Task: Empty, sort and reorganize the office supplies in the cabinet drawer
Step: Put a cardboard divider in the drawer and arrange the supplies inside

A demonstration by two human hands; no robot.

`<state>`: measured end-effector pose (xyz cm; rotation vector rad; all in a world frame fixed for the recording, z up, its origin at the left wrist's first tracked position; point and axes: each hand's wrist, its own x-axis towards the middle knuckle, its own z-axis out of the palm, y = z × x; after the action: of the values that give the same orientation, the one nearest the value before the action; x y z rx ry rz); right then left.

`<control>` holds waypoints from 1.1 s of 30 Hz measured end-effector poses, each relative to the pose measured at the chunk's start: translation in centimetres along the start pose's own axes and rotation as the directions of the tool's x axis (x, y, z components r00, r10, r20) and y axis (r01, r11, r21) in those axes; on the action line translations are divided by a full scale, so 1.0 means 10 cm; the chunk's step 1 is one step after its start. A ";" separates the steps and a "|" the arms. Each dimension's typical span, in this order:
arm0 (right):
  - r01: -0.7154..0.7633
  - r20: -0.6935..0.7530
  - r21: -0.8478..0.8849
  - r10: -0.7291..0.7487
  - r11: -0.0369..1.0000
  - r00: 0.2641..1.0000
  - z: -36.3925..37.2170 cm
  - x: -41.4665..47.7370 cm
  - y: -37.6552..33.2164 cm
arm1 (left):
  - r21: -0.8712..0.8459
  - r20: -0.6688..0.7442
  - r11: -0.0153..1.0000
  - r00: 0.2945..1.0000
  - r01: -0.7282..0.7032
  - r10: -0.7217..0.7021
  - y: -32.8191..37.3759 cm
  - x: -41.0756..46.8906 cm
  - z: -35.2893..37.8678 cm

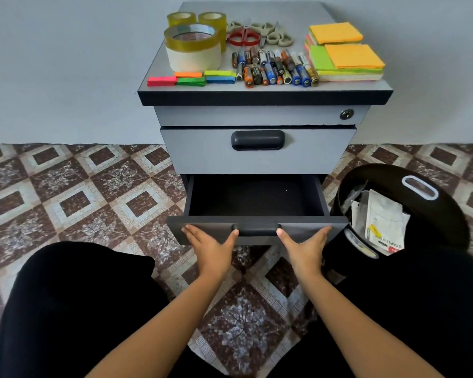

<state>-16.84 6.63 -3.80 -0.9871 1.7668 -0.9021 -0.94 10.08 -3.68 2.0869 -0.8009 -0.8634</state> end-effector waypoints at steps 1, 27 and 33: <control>-0.001 0.003 -0.005 0.001 1.000 1.000 0.01 0.05 -0.03 | -0.012 0.008 1.000 1.000 -0.004 0.004 0.02 0.04 0.01; -0.003 -0.006 -0.024 0.003 1.000 1.000 0.36 0.90 -0.60 | -0.064 0.022 0.998 1.000 -0.009 0.011 0.58 0.90 0.17; -0.018 -0.018 -0.014 0.017 1.000 1.000 0.36 0.93 -0.65 | -0.053 0.046 0.999 0.999 -0.009 0.011 0.59 0.93 0.13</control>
<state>-14.54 -5.02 -2.58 -0.9741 1.7968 -0.8911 1.91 -0.55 -2.54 2.0221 -0.8038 -0.9210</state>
